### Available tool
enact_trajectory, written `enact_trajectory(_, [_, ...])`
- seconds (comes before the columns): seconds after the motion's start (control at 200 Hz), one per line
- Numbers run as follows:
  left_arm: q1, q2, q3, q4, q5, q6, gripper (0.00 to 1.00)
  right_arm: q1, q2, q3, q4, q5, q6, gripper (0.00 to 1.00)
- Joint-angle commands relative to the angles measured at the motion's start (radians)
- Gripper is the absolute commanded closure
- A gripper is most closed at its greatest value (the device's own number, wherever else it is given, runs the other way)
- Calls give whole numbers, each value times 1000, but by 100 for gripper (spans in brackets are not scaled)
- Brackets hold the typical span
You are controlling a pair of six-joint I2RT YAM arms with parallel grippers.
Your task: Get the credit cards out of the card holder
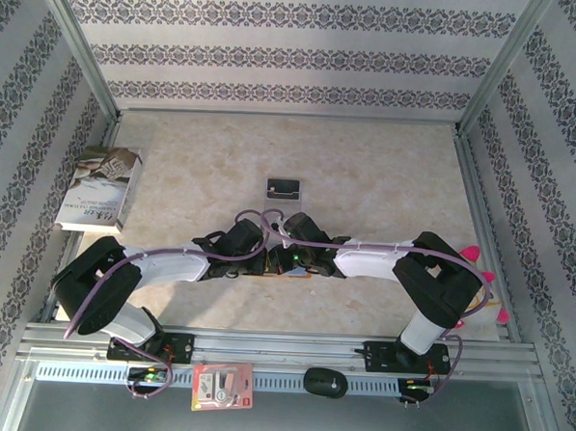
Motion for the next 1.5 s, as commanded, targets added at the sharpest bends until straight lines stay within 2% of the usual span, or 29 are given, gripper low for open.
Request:
enact_trajectory(0.0, [-8,34,-8,-85,2,21,100,-3,-31,-17,-8,54,29,90])
enact_trajectory(0.2, [-6,38,-13,-76,9,16,100,-9,-129,-41,-177,274,101,65])
enact_trajectory(0.355, [-3,42,-17,-67,11,18,100,-16,-227,-72,-282,403,140,58])
enact_trajectory(0.43, [-1,47,-14,-63,13,22,100,-30,-258,-74,-322,421,141,57])
enact_trajectory(0.495, [0,50,-11,-62,15,26,100,-40,-297,-82,-294,374,96,60])
enact_trajectory(0.585, [0,42,-11,-59,14,28,100,-50,-324,-74,-198,187,19,59])
enact_trajectory(0.71, [2,36,-11,-55,14,30,100,-61,-229,20,-209,-18,-11,62])
enact_trajectory(0.764, [1,35,-12,-52,15,29,100,-61,-173,47,-205,-52,-2,68])
enact_trajectory(0.829, [2,33,-15,-46,17,26,100,-65,-116,75,-204,-81,8,70])
enact_trajectory(1.074, [2,29,-16,-44,21,27,100,-75,9,150,-329,-102,6,80])
enact_trajectory(1.329, [1,36,-16,-31,26,25,100,-72,-61,50,-409,-95,10,83])
enact_trajectory(1.494, [5,35,-17,-29,27,26,100,-74,-115,-1,-482,-40,24,86])
